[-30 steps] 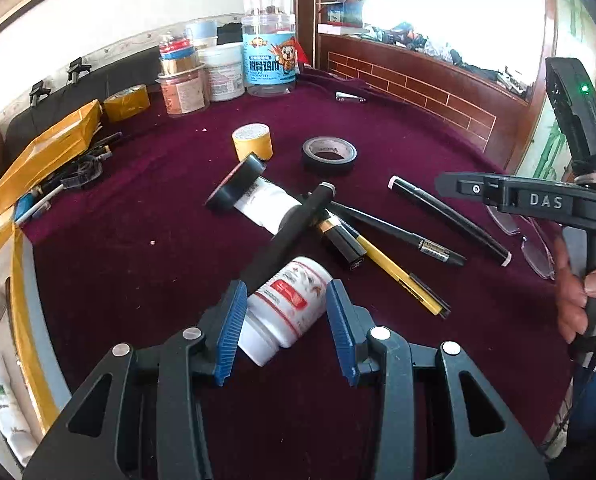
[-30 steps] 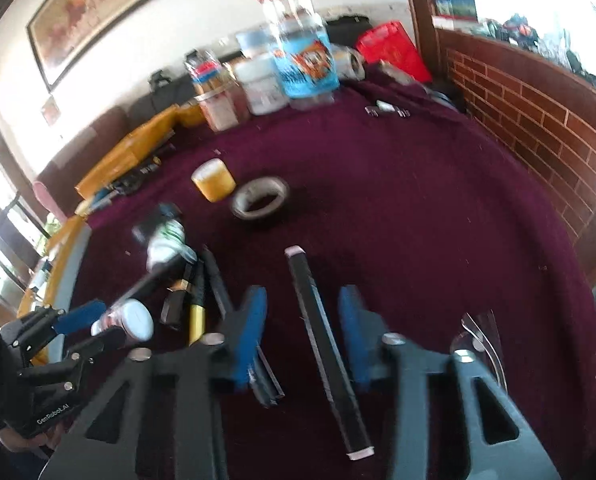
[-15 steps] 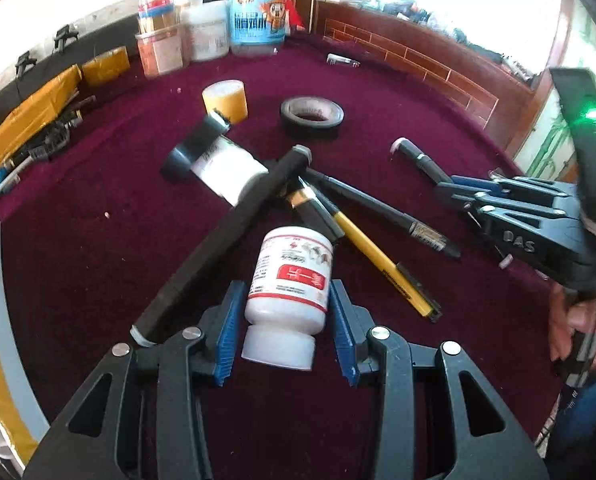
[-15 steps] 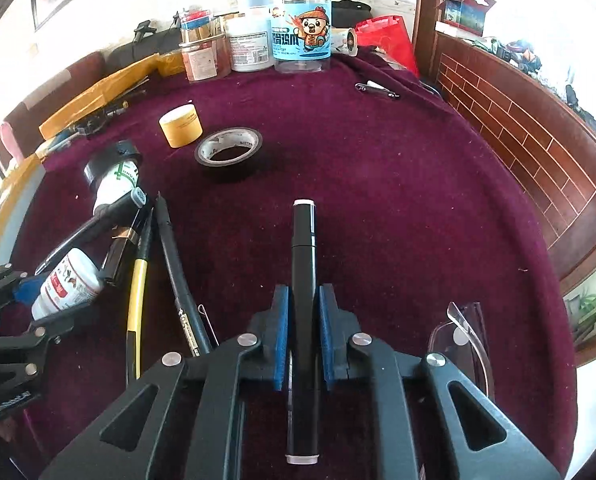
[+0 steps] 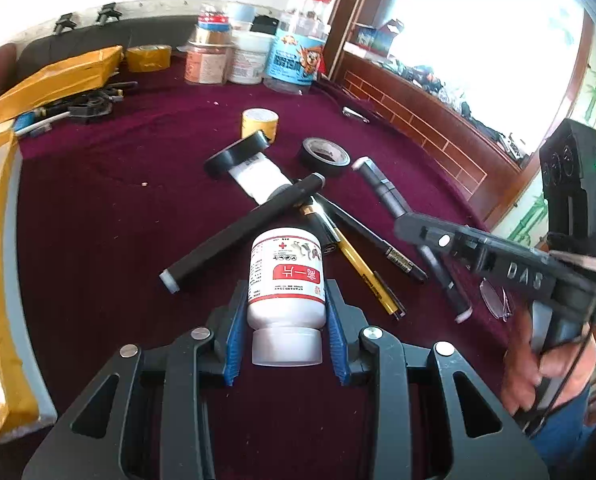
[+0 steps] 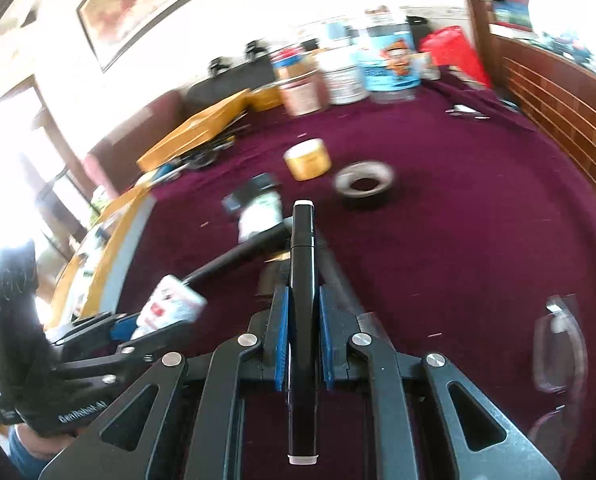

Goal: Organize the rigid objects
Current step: 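Carry the bottle and marker into the tray and open both grippers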

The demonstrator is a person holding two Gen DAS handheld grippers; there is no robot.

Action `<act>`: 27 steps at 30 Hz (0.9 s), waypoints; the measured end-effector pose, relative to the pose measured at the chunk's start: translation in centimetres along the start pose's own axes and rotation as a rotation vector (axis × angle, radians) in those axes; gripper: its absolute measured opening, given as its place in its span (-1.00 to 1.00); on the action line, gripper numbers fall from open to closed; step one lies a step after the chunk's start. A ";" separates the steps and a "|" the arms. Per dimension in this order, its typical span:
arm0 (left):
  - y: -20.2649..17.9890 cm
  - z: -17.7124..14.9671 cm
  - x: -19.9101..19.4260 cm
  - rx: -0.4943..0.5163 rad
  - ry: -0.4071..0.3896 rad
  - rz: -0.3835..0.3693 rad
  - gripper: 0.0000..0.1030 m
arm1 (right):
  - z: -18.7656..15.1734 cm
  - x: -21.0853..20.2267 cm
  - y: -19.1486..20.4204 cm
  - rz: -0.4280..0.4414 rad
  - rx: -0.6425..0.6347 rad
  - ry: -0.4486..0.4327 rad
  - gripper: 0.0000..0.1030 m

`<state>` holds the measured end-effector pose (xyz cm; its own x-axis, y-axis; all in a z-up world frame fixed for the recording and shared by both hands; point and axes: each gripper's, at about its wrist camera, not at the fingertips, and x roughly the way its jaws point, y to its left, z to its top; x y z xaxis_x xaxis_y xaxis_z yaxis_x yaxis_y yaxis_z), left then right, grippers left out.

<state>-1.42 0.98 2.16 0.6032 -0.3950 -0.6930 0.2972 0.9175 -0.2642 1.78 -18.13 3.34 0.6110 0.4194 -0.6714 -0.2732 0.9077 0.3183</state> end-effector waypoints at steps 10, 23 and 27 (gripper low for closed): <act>2.1 -0.7 -1.3 -0.106 -0.063 0.024 -0.37 | -1.0 2.4 4.0 -0.002 -0.076 0.058 -0.75; 3.3 -1.2 -3.6 -0.138 -0.125 -0.022 -0.37 | -0.6 2.7 7.1 -0.047 -0.122 0.063 -0.75; 4.4 -1.0 -5.7 -0.161 -0.176 -0.031 -0.37 | -0.3 2.3 8.6 -0.035 -0.135 0.053 -0.75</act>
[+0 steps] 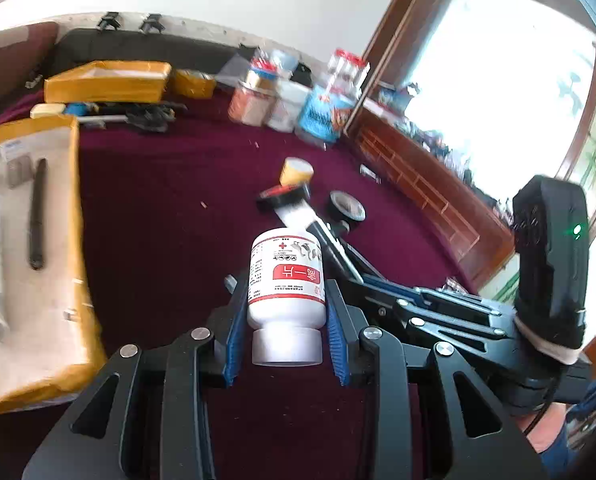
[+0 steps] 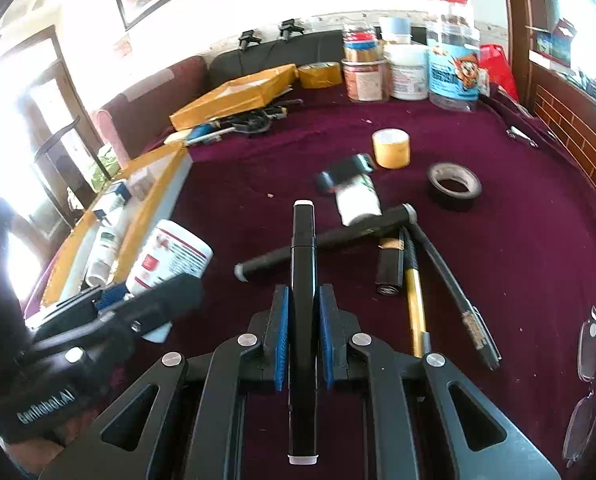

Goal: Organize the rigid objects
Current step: 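Carry the bottle and marker into the tray and open both grippers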

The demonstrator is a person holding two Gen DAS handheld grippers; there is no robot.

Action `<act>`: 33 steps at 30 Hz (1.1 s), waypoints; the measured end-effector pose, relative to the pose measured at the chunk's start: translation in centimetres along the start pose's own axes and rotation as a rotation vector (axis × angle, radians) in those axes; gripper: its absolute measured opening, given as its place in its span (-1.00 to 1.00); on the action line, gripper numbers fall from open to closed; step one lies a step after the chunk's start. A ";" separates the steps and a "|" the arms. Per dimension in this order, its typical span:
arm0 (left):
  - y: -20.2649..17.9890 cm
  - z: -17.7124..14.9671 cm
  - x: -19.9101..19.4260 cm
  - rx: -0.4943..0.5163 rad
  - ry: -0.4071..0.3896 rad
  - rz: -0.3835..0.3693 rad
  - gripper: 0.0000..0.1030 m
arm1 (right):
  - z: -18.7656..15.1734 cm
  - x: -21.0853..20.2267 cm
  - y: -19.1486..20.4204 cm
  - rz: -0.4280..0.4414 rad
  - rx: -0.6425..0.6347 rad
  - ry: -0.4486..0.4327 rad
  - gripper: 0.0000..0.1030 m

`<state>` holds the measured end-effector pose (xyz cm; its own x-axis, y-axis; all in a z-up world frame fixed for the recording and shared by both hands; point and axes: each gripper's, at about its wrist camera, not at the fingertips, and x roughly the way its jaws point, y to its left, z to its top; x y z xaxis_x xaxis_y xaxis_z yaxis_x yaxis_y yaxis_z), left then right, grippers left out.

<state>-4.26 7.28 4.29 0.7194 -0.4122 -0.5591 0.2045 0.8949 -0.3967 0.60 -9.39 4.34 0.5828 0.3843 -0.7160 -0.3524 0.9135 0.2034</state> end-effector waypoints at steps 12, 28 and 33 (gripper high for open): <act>5.7 1.6 -7.3 -0.082 -0.170 0.087 -0.36 | 1.7 0.2 5.6 0.119 -0.052 0.010 -0.75; 16.8 1.0 -12.1 -0.293 -0.253 0.295 -0.36 | 6.0 6.4 18.6 0.264 -0.219 0.072 -0.74; 17.9 0.4 -10.9 -0.310 -0.196 0.332 -0.36 | 5.4 10.4 20.0 0.248 -0.212 0.145 -0.74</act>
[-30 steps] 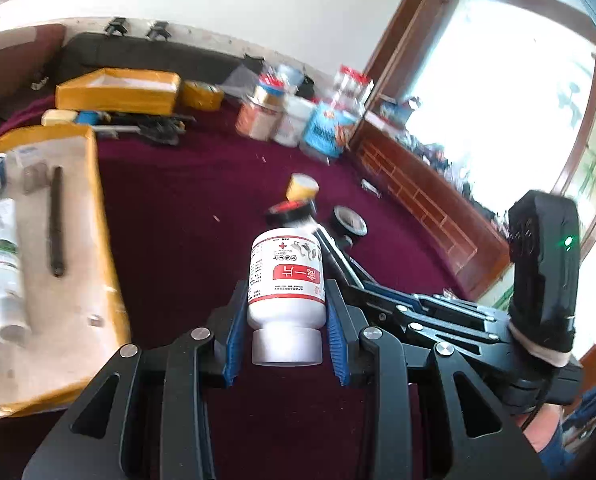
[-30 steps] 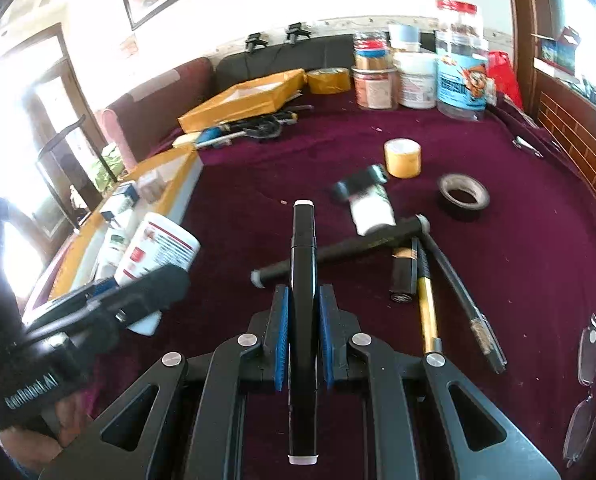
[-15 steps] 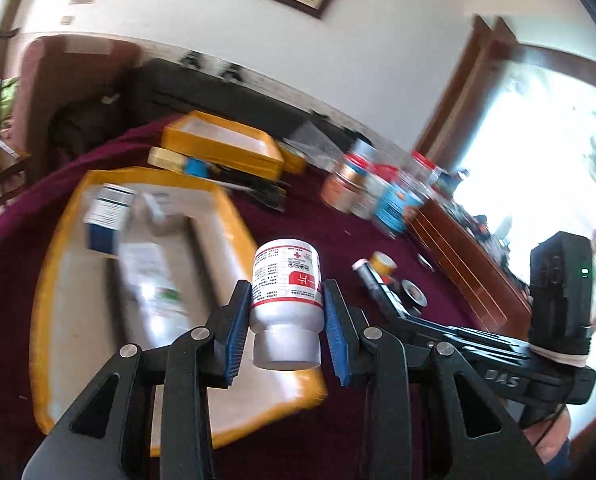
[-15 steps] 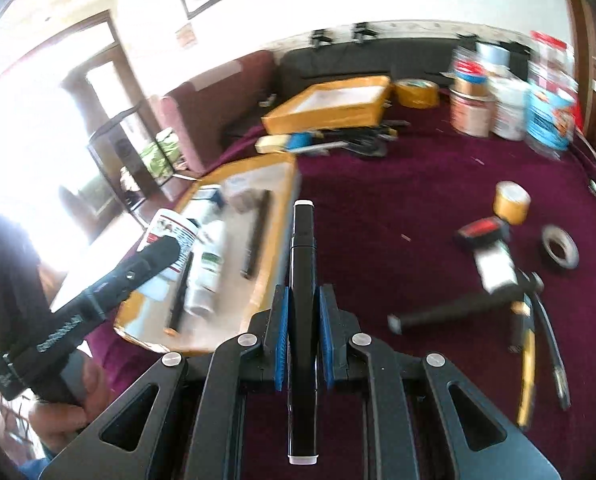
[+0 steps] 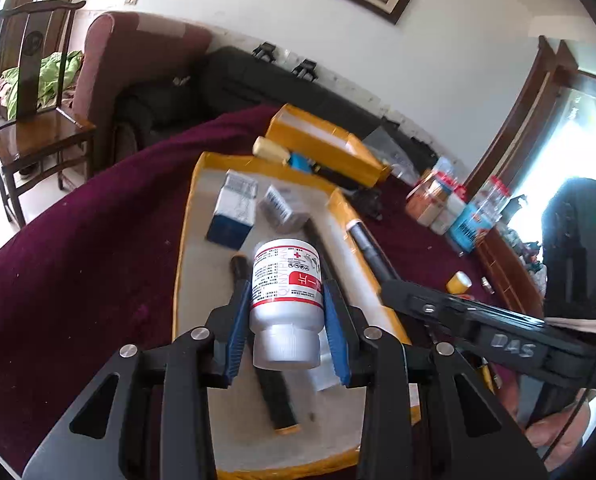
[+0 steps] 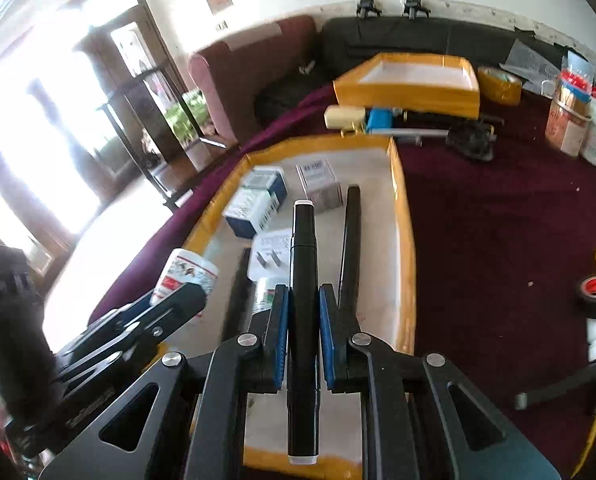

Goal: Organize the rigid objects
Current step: 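Carry the bottle and marker into the tray and open both grippers, then move both tools back toward the item pile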

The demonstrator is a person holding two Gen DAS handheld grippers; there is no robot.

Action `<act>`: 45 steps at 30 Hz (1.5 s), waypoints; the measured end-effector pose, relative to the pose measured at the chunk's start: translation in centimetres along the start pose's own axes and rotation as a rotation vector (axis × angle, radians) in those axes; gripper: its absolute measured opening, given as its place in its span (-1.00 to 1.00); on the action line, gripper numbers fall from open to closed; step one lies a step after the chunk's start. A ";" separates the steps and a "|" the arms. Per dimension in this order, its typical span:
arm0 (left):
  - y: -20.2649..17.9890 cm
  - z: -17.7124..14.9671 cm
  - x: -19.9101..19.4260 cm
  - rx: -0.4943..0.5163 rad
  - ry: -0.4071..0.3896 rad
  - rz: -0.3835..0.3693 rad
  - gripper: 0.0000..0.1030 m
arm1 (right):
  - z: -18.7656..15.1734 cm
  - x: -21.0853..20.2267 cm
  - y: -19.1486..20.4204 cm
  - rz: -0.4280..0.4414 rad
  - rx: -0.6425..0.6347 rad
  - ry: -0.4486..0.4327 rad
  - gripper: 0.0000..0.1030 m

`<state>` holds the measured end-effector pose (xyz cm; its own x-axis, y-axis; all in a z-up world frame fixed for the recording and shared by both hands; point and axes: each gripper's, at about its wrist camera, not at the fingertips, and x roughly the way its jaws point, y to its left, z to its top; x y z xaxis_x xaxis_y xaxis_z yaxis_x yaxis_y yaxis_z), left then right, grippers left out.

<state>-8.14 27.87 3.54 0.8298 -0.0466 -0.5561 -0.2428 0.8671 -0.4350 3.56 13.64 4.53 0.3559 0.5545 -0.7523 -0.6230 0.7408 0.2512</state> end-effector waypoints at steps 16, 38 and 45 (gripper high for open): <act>0.3 -0.5 1.3 0.036 0.051 0.097 -0.35 | -1.5 2.5 0.9 -0.068 -0.086 0.052 -0.74; -7.6 -1.4 -2.5 0.128 0.006 0.043 -0.15 | -6.3 -9.1 -6.1 -0.029 0.071 -0.123 -0.73; -15.0 -4.1 -2.9 0.295 0.045 -0.068 0.06 | -9.9 -15.1 -15.3 -0.149 0.248 -0.218 -0.72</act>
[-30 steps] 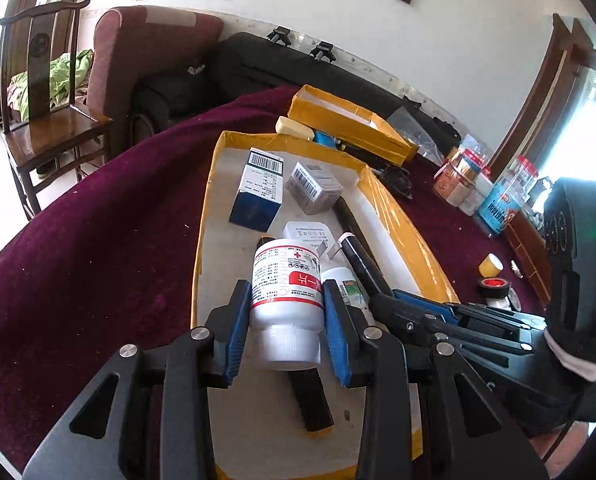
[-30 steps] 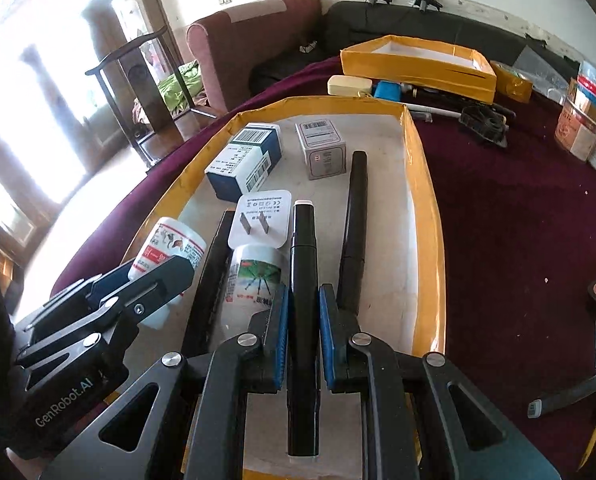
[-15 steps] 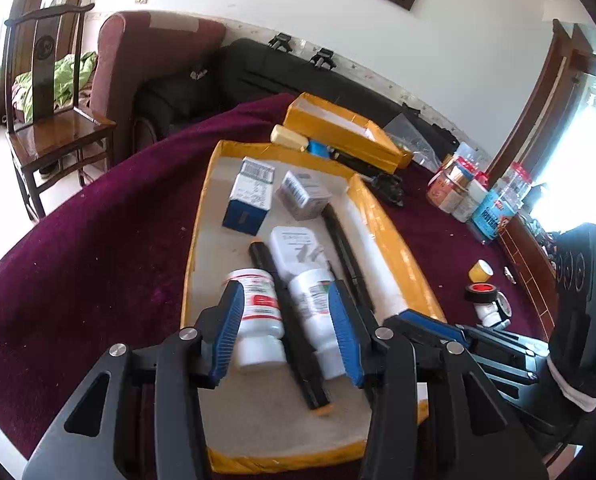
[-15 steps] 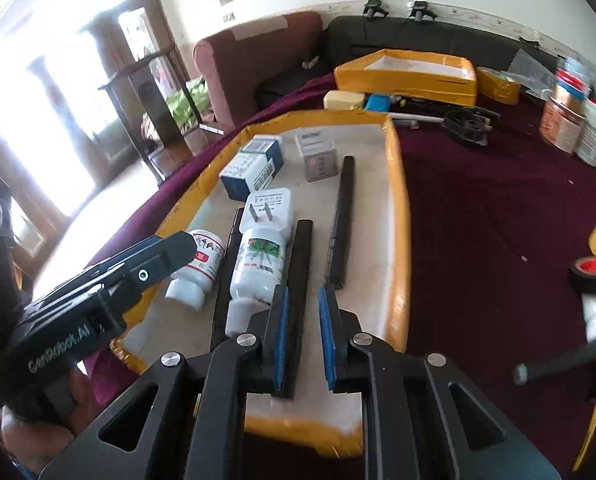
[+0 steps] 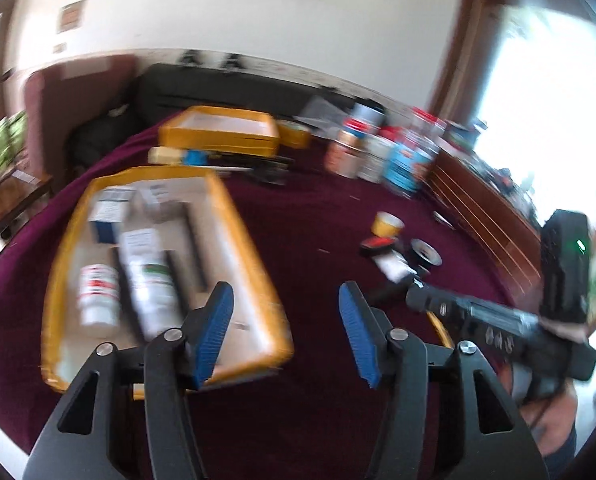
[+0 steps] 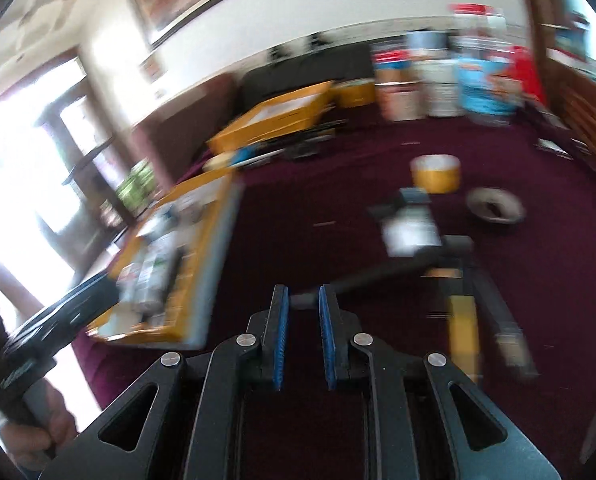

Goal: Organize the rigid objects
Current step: 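Move both tools back toward the item pile, then grasp a black marker with the left gripper while the right grasps a black pen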

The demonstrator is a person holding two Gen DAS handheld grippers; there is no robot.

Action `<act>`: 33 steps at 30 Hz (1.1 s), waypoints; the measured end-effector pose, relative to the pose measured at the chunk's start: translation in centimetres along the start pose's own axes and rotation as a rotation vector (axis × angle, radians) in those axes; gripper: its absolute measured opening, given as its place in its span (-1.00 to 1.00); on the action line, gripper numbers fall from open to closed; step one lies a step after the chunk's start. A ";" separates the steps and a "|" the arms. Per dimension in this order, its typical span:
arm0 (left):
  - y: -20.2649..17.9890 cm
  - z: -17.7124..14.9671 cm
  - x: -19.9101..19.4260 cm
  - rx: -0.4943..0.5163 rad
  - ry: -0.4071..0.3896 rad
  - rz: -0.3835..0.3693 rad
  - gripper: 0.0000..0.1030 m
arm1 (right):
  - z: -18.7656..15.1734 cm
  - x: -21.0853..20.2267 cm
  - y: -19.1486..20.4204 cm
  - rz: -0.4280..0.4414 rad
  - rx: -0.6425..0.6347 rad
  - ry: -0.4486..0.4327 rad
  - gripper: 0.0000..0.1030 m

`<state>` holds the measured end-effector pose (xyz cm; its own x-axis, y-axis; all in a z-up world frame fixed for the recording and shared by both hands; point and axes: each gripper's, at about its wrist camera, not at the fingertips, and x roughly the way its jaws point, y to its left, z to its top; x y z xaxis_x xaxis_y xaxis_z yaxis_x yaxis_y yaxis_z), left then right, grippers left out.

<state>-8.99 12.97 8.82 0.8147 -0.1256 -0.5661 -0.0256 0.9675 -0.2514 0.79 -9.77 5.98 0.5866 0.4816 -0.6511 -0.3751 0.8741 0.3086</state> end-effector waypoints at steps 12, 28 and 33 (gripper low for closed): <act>-7.1 0.3 9.4 0.145 0.228 -0.132 0.22 | 0.0 -0.9 -13.4 -0.164 0.116 0.072 -0.66; -10.2 0.8 11.4 0.272 0.258 -0.101 0.22 | -0.3 2.0 -13.4 -0.207 0.036 0.071 -0.84; -12.6 0.2 13.2 0.413 0.277 -0.077 0.22 | -0.2 1.0 -15.8 -0.141 0.164 0.019 -0.84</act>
<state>2.22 -0.82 4.62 0.6191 -0.1996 -0.7595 0.3059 0.9521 -0.0009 7.20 -23.05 0.34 0.6107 0.3536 -0.7086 -0.1671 0.9322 0.3211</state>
